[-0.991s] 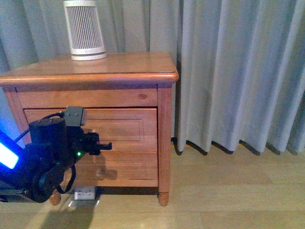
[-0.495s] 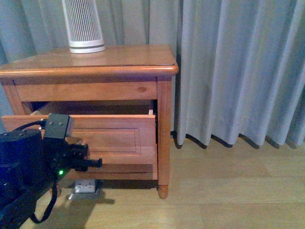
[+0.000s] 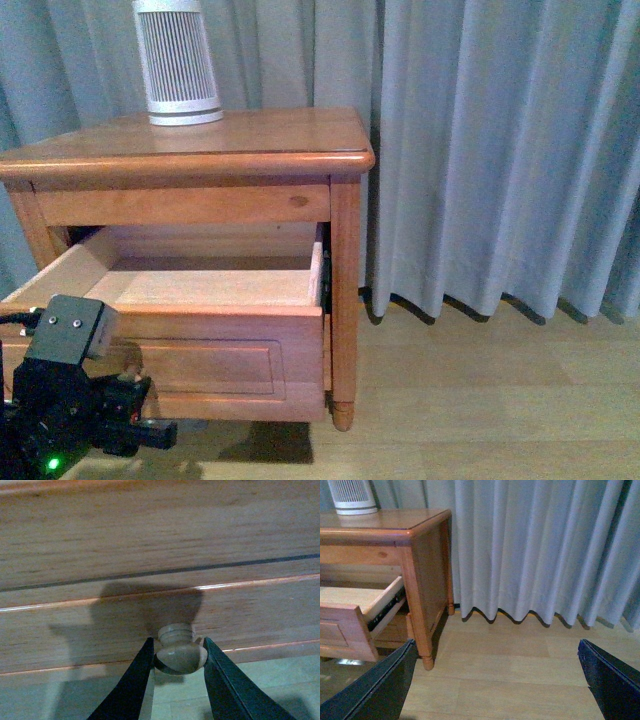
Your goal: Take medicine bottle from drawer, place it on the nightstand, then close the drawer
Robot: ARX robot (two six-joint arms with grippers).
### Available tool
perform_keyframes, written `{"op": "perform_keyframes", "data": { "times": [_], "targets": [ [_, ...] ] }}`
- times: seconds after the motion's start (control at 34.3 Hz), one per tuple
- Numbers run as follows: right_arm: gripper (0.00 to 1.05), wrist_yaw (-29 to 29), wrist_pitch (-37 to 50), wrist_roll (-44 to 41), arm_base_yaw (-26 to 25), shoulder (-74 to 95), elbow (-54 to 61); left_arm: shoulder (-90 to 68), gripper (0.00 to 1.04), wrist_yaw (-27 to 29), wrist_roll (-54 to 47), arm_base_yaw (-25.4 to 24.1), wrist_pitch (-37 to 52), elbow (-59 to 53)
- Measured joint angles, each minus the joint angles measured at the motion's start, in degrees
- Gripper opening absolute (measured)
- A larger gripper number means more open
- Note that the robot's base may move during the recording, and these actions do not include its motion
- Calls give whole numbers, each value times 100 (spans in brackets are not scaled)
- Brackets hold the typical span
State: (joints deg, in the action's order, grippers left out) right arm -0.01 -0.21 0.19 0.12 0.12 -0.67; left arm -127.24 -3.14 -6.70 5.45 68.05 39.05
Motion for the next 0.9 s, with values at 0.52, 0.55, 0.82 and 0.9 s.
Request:
{"op": "perform_keyframes", "data": {
  "times": [0.52,0.55,0.82,0.9],
  "targets": [
    [98,0,0,0,0,0,0,282,83,17,197,55,-317,-74],
    [98,0,0,0,0,0,0,339,87,13,197,59,-317,-96],
    [98,0,0,0,0,0,0,1351,98,-101,138,-20,-323,-549],
    [98,0,0,0,0,0,0,1941,98,-201,133,-90,-413,-879]
  ]
}}
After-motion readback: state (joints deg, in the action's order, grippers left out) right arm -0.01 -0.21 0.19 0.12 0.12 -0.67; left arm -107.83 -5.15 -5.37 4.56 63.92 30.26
